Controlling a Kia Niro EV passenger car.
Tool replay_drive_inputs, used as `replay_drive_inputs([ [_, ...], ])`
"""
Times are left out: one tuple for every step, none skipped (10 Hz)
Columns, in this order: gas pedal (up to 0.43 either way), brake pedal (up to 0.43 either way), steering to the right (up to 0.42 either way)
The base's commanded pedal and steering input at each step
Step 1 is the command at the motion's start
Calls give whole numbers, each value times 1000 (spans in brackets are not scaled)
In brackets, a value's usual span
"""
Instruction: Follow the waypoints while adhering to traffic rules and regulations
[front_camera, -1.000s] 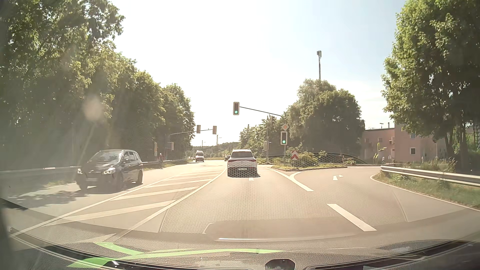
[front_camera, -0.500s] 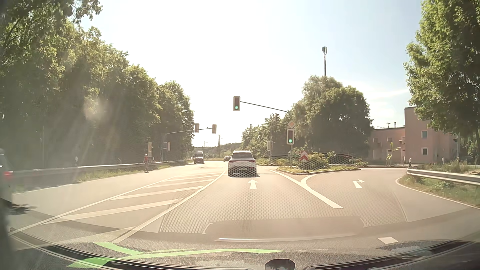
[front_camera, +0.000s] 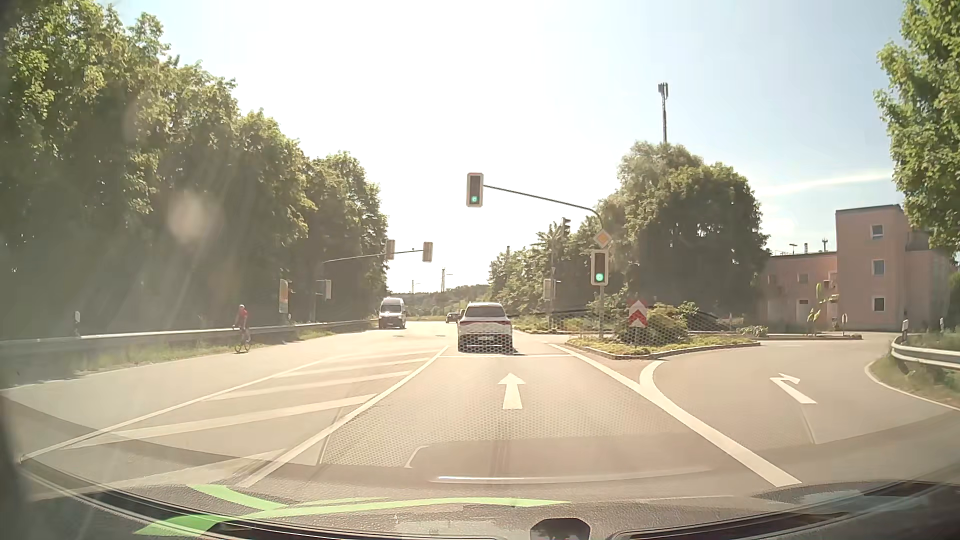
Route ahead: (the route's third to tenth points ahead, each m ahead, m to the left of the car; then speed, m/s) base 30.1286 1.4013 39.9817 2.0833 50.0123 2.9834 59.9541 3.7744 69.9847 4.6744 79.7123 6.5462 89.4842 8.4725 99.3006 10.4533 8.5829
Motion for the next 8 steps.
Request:
replay_drive_inputs([
  [350, 0, -15],
  [350, 0, -15],
  [350, 0, -15],
  [339, 0, -14],
  [339, 0, -13],
  [339, 0, -12],
  [331, 0, -10],
  [319, 0, -9],
])
